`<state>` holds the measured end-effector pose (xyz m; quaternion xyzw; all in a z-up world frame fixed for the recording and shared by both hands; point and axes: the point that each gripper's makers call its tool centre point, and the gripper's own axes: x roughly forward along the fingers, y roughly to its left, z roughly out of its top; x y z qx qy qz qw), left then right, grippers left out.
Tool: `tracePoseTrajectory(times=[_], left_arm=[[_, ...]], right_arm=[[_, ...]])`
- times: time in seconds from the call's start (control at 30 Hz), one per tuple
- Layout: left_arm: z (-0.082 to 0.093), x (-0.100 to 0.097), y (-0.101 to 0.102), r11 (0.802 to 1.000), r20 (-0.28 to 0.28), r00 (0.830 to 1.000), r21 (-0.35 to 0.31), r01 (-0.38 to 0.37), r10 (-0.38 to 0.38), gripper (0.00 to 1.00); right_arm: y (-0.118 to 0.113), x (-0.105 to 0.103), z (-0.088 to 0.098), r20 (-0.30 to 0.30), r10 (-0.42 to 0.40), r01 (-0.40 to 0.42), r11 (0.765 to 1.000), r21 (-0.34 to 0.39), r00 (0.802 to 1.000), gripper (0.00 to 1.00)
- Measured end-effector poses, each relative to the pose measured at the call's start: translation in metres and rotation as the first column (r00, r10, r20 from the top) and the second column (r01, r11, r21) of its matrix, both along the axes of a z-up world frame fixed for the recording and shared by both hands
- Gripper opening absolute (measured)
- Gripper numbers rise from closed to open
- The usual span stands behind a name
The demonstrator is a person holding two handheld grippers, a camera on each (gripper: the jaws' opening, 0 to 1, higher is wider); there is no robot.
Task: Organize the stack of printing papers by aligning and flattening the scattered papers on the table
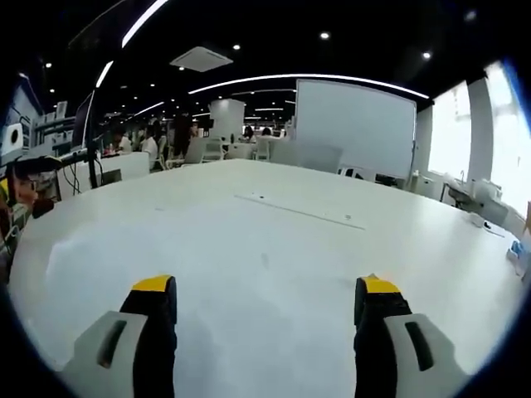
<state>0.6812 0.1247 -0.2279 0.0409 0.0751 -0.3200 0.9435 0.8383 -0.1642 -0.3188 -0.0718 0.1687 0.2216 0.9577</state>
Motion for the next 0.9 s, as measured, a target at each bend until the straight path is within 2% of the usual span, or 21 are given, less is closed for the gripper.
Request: tracePoseTrajectory(times=[0.4,0.9], left_arm=[[-0.001,0.000,0.000,1.000,-0.001,1.000,-0.003,0.003,-0.003,0.97],[0.001,-0.001,-0.002,1.000,0.004,1.000,0.000,0.010,-0.010,0.97]], right_arm=[[-0.001,-0.001,-0.002,-0.008,0.000,0.000,1.000,0.010,1.000,0.81],[-0.003,-0.014,-0.002,-0.006,-0.004,0.004,1.000,0.022,1.000,0.81]])
